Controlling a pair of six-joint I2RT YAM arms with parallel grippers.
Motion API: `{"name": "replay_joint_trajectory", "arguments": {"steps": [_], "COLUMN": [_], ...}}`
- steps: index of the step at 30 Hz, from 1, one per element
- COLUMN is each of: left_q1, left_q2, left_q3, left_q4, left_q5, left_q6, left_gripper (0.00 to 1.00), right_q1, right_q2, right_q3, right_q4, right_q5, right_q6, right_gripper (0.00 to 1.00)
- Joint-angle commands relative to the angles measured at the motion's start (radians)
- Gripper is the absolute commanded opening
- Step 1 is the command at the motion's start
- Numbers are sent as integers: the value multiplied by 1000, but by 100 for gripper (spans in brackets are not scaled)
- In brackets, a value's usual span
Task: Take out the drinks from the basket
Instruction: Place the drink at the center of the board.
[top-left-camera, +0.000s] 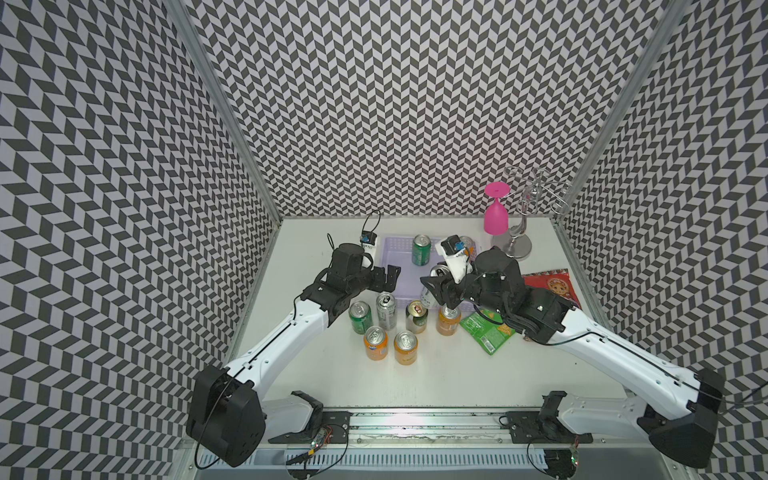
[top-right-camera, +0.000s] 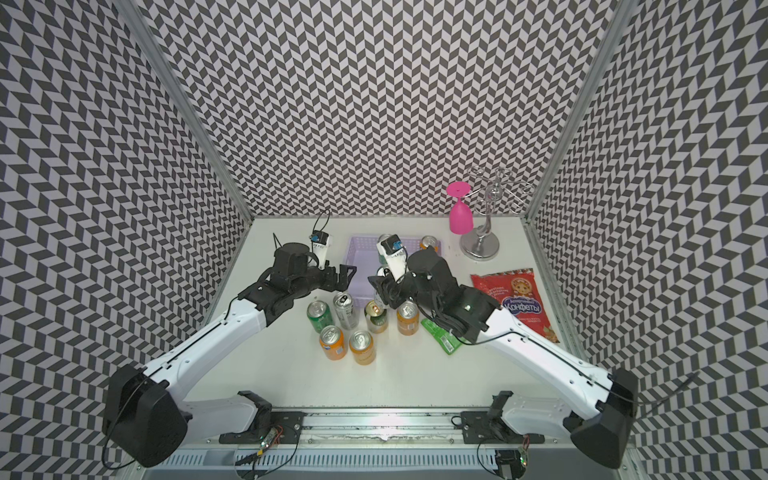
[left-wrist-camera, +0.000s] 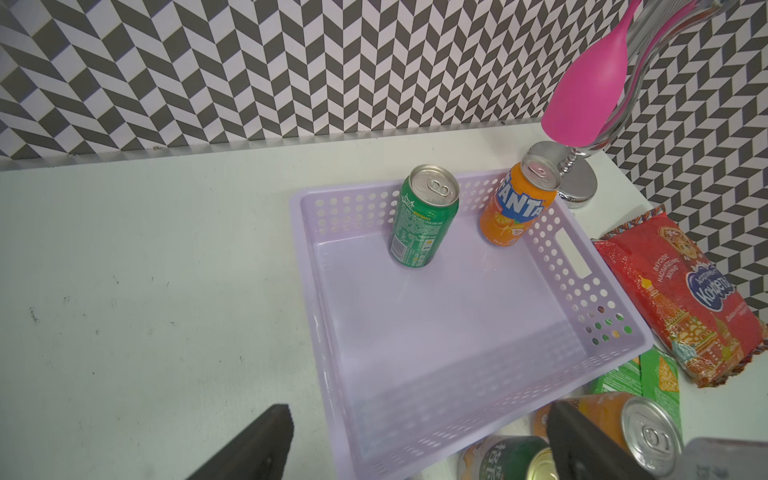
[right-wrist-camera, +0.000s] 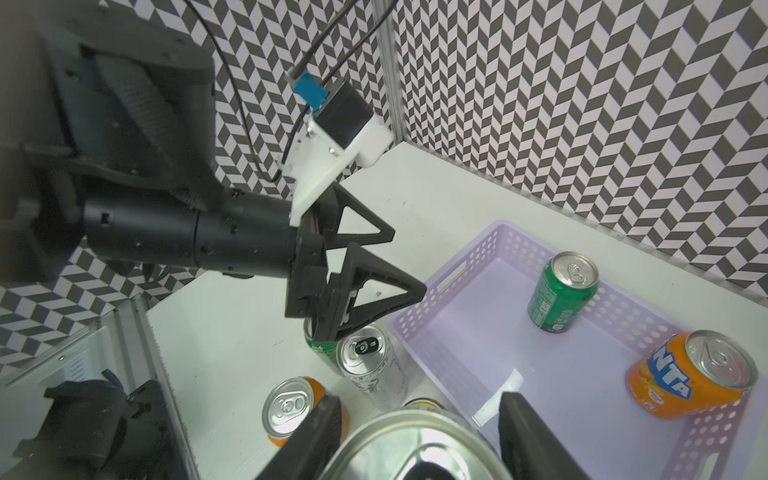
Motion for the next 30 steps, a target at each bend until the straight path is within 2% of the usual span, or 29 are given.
{"name": "replay_joint_trajectory", "arguments": {"steps": [1,12,23,30], "left_q1": [6,6,6,5], "left_q2": [-31,-28,-26,-21], "left_q3": [17,22,18,18], "left_q4": [16,18,16,17], "left_q5": [-14,-22,-27,-26], "left_q6": [11,12,12,15], "left_gripper": [99,99,99,99], "right_q1": [56,162,175,174], "right_q2": [-70,-179,-154,-94], "right_q3": [-18,-201,-388,-418], "right_q4": [76,116,278,300], "right_q5": [48,77,103,114], "right_q6": [20,84,105,107], "right_gripper": [45,45,44,44]}}
